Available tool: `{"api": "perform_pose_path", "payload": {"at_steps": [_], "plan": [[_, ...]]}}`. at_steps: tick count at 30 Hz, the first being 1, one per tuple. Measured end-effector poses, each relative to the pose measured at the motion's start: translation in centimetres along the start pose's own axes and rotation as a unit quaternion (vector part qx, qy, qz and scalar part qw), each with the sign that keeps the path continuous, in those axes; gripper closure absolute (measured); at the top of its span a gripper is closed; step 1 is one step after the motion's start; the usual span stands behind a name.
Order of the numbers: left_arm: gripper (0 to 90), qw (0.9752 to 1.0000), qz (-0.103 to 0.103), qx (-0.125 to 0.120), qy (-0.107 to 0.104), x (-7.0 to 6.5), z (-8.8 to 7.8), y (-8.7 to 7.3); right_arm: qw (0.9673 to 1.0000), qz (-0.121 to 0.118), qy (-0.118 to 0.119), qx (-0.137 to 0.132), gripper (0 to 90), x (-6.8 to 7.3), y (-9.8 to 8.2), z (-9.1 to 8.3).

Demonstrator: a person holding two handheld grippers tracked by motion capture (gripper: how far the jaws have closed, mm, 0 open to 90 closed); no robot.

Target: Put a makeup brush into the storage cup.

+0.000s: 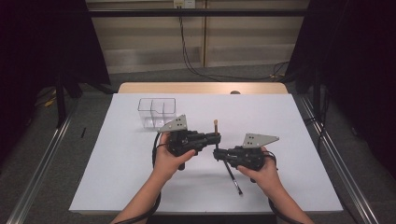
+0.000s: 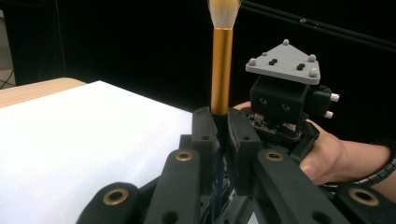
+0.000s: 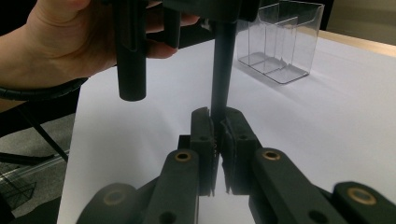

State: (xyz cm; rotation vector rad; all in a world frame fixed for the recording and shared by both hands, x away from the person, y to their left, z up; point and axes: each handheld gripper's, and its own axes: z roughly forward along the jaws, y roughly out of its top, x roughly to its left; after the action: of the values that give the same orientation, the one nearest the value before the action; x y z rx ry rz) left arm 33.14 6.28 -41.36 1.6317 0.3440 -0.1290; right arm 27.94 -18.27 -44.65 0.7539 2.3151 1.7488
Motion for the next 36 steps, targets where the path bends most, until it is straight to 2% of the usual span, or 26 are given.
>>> {"api": "perform_pose_path", "payload": {"at_steps": [11, 17, 20, 24, 25, 29, 32, 36], "plan": [[83.3, 1.0, 0.006, -0.005, 0.001, -0.1, -0.1, 0.1, 1.0, 0.003, 0.002, -0.005, 83.5, 0.1, 0.1, 0.2], [83.3, 0.9999, 0.01, -0.011, 0.002, -0.1, -0.4, 0.3, 1.0, -0.002, -0.004, -0.007, 77.7, 0.2, 0.0, 0.1], [83.3, 0.9998, 0.011, -0.013, 0.006, -0.1, -0.6, 0.4, 0.9999, -0.003, -0.008, -0.011, 70.6, 0.2, 0.0, -0.1], [83.3, 0.9998, 0.014, -0.012, 0.011, -0.1, -0.8, 0.5, 0.9997, 0.0, -0.02, -0.017, 56.5, 0.1, -0.1, -0.6], [83.4, 0.9998, 0.014, -0.013, 0.006, -0.1, -0.8, 0.5, 0.9997, 0.002, -0.021, -0.016, 52.5, 0.1, -0.1, -0.8], [83.4, 0.9997, 0.016, -0.013, 0.01, 0.0, -0.9, 0.5, 0.9994, 0.004, -0.023, -0.025, 39.8, -0.2, -0.1, -1.3], [83.3, 0.9997, 0.015, -0.013, 0.011, 0.0, -1.0, 0.5, 0.9992, 0.017, -0.023, -0.028, 30.4, -0.4, -0.2, -1.6], [83.3, 0.9997, 0.016, -0.012, 0.014, 0.1, -1.2, 0.5, 0.9986, 0.02, -0.031, -0.037, 23.2, -0.7, -0.4, -2.3]]}}
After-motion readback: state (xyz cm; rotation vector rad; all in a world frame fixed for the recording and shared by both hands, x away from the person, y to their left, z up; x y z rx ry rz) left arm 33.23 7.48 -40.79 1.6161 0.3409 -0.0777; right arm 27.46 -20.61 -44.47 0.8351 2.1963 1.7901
